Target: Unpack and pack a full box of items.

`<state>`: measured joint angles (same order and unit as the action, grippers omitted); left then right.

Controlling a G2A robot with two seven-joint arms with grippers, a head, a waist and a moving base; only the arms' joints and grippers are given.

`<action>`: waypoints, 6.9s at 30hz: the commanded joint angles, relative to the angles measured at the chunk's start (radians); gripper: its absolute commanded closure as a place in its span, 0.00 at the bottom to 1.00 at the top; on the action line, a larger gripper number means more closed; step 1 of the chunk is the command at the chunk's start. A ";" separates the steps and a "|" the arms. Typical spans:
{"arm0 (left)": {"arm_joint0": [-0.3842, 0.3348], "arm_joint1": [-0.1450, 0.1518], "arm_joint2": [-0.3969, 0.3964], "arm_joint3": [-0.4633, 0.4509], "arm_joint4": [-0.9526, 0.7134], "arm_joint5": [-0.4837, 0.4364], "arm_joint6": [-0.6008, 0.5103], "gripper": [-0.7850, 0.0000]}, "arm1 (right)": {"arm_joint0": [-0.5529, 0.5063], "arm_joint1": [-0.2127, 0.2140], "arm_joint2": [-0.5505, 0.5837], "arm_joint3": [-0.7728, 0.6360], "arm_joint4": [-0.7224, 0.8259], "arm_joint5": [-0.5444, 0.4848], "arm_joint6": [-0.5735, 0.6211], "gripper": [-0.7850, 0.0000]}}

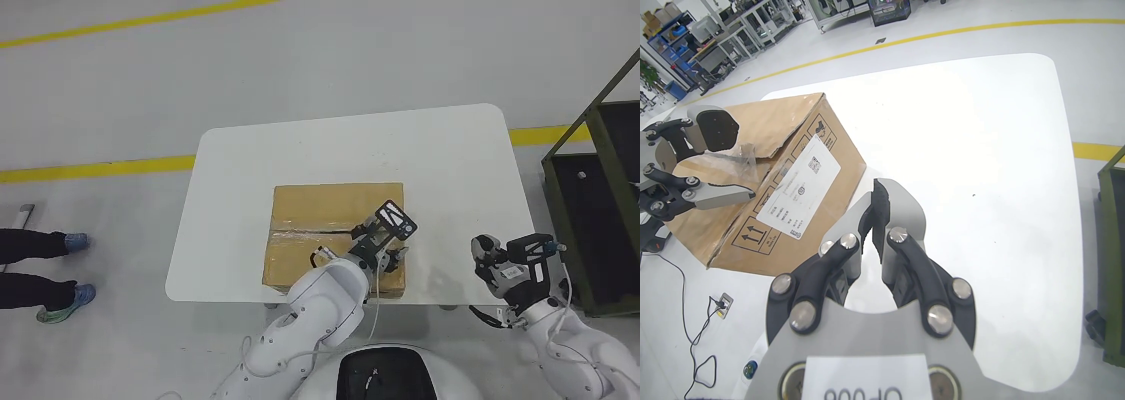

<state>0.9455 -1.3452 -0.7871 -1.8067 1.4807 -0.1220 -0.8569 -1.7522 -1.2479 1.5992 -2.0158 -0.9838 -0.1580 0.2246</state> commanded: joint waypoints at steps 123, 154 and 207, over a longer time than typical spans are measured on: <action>0.301 0.063 -0.983 -0.151 0.224 0.137 0.118 0.00 | 0.376 -0.015 -0.334 0.140 -0.073 0.047 0.136 1.00; 0.194 0.015 -0.236 -0.165 0.229 -0.182 0.050 0.00 | 0.085 0.014 -0.036 -0.029 -0.036 0.037 0.020 1.00; 0.077 -0.028 -0.150 0.002 0.653 -0.221 0.155 1.00 | 0.066 0.014 -0.034 -0.022 -0.002 0.055 0.003 1.00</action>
<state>1.0191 -1.3723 -0.9395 -1.7959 2.1353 -0.3348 -0.6997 -1.6865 -1.2336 1.5650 -2.0376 -0.9858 -0.1029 0.2269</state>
